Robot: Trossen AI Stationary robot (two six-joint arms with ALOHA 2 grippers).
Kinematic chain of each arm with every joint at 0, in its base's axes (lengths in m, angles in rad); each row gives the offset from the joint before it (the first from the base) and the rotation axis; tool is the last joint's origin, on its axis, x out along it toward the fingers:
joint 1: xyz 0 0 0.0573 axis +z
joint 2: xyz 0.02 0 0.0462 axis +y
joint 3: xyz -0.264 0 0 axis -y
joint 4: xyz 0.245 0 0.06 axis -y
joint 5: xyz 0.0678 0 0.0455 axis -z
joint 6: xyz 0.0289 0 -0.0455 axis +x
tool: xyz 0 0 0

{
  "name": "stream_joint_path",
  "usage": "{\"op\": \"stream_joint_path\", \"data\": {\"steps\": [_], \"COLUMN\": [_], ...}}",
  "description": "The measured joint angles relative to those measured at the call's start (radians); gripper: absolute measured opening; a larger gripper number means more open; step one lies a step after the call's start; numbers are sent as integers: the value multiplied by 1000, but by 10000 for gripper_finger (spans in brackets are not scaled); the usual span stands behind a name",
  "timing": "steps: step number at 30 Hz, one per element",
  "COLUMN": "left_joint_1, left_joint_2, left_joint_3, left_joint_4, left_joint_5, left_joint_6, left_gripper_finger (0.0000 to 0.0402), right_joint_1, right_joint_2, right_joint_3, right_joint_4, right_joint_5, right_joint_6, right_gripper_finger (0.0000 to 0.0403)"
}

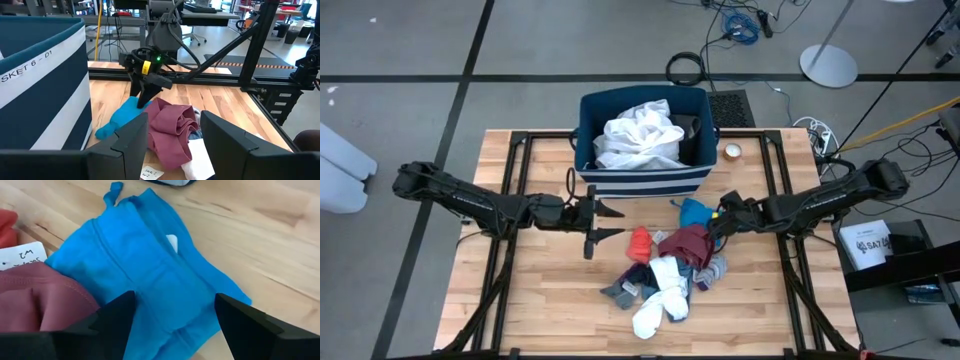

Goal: Sort clothes
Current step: Put the blue shorts into the blue laundry organizer

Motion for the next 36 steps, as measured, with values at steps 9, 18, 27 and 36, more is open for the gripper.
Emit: {"op": "stream_joint_path", "data": {"steps": [9, 18, 27, 36], "left_joint_1": [0, 0, 0, 0], "left_joint_2": [0, 0, 0, 0], "left_joint_3": [0, 0, 1, 1], "left_joint_4": [0, 1, 1, 0], "left_joint_5": [4, 7, 7, 7], "left_joint_6": [-3, -3, -2, 0], "left_gripper_finger": [189, 189, 189, 189], "right_joint_1": [0, 0, 0, 28], "right_joint_2": [21, -12, -71, -71], "right_joint_3": [-43, -27, 162, 508], "right_joint_4": [65, 62, -116, -273], "right_joint_5": [-48, -49, -3, 36], "right_joint_6": [-1, -118, -248, -538], "right_gripper_finger": [184, 15, 6, 6]}}
